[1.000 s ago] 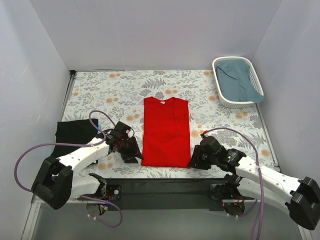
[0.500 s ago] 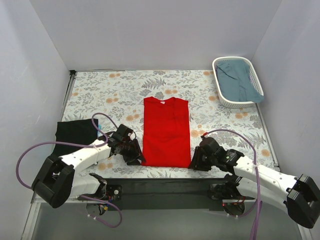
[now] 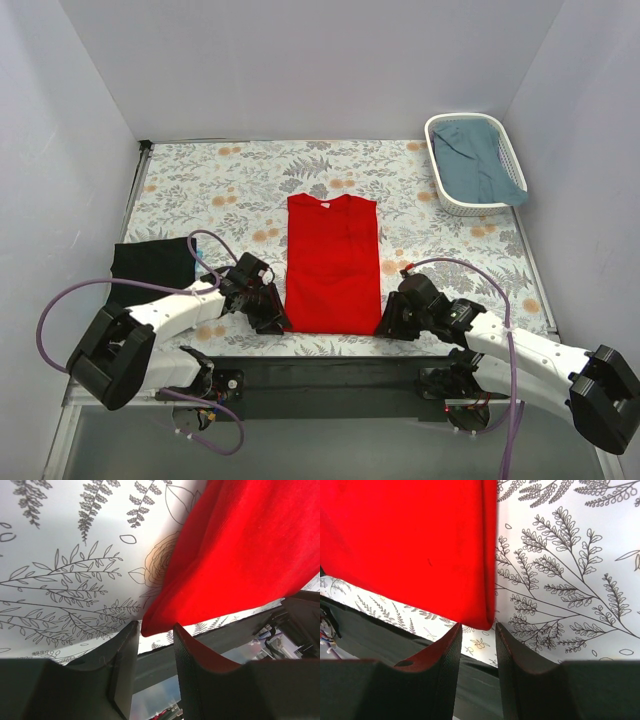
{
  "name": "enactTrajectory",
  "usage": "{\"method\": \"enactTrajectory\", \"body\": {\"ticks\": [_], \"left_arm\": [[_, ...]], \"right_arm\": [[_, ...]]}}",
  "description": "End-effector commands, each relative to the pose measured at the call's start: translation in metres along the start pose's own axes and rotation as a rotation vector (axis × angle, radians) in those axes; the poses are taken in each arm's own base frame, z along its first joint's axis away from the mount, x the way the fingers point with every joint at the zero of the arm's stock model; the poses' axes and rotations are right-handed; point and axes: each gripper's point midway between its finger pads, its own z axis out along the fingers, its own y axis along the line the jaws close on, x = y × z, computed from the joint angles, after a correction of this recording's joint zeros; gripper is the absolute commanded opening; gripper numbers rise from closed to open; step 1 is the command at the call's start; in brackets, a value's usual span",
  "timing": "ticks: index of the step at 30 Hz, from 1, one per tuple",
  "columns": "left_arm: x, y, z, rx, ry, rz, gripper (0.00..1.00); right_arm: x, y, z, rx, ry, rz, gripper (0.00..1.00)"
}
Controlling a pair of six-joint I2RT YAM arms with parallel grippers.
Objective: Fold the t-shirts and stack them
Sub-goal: Fold the tshirt
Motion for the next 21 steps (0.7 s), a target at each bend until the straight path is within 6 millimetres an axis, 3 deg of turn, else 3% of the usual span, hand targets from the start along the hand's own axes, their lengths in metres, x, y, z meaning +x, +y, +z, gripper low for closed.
{"method": "enactTrajectory", "body": {"ticks": [1,16,19,21], "left_arm": [[0.001,0.002,0.003,-0.008,-0.003,-0.002,0.32],[-0.010,0.001,0.008,-0.037,-0.036,0.016,0.28],[-0.011,-0.003,0.006,-0.026,-0.036,0.030,0.21],[-0.012,-0.009,0.004,-0.013,-0.035,0.036,0.08]], "right_arm": [[0.001,-0.006,0.005,0.014,-0.005,0.016,0.40],[0.002,-0.014,0.010,0.024,0.000,0.007,0.38],[0.000,-0.012,0.011,0.023,-0.001,-0.009,0.26],[-0.002,-0.009,0.010,0.021,-0.002,-0.027,0.15]]}}
